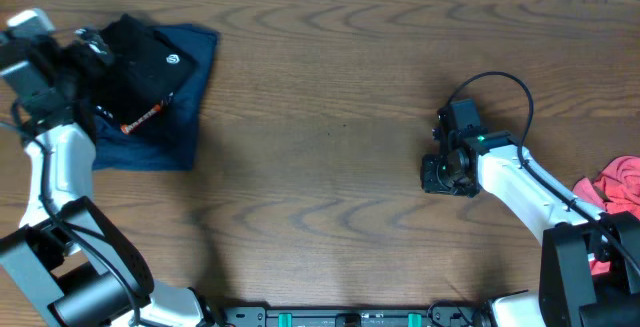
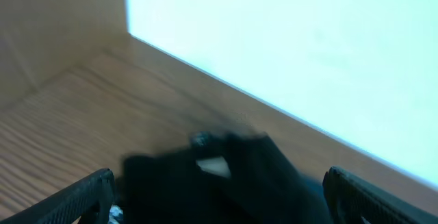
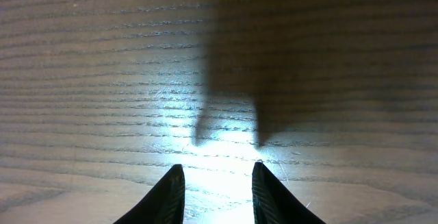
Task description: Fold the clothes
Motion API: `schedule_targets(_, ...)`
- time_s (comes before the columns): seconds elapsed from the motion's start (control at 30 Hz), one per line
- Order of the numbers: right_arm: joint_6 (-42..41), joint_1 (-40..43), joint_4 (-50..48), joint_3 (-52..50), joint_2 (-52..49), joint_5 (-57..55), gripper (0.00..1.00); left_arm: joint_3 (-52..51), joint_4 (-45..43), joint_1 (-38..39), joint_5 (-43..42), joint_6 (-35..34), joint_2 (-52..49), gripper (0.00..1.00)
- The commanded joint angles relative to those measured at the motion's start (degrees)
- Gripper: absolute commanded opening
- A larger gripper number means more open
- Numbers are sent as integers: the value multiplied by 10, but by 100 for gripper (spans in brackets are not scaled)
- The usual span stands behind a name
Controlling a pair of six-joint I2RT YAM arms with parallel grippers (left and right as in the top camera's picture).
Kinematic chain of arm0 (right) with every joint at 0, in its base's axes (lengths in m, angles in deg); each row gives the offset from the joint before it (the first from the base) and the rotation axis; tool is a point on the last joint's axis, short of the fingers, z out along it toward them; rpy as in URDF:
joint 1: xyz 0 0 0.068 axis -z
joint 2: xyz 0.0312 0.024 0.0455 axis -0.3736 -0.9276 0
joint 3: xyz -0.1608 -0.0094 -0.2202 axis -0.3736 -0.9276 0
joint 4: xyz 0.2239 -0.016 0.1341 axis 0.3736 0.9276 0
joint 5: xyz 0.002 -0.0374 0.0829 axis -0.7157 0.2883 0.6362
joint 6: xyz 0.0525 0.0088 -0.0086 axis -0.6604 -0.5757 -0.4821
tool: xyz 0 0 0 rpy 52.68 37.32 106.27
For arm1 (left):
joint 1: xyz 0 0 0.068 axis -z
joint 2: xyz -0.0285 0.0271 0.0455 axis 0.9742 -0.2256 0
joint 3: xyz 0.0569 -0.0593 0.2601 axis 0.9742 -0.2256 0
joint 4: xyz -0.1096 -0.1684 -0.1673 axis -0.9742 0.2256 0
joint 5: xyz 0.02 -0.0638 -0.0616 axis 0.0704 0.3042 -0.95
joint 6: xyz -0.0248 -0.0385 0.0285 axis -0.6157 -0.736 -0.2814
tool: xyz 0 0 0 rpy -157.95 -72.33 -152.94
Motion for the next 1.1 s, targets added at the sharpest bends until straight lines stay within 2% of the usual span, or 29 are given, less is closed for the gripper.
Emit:
schedule_targets(0.0,4,7,0,4,9,-7,31,7,-26,-25,5,-74,26,98)
schedule_targets(0.13,4,7,-1,4,9,-8,31,7,-33,-25,-6,-81,47,98)
schedule_targets(0.23,4,7,-4,4,9,-7,33,7,-30,-15,-50,-81,49,98)
schedule_targets(0.4,4,7,-21,4,9,4,59,7,29,42,-101,-60,49,98)
schedule_targets(0.63,4,7,-124,4,9,69,90,6,181,220,-80,54,45,98)
schedule_targets(0.8,10,13,-244,4,9,68,91,6,302,330,0,69,27,98)
schedule_targets(0.87,37,25,-262,15,9,71,88,6,359,357,10,68,29,98)
schedule_targets(0.97,46,46,-207,48,16,70,87,6,435,365,10,65,53,98)
schedule_targets(1.07,45,69,-128,82,41,70,95,6,523,364,13,55,104,98)
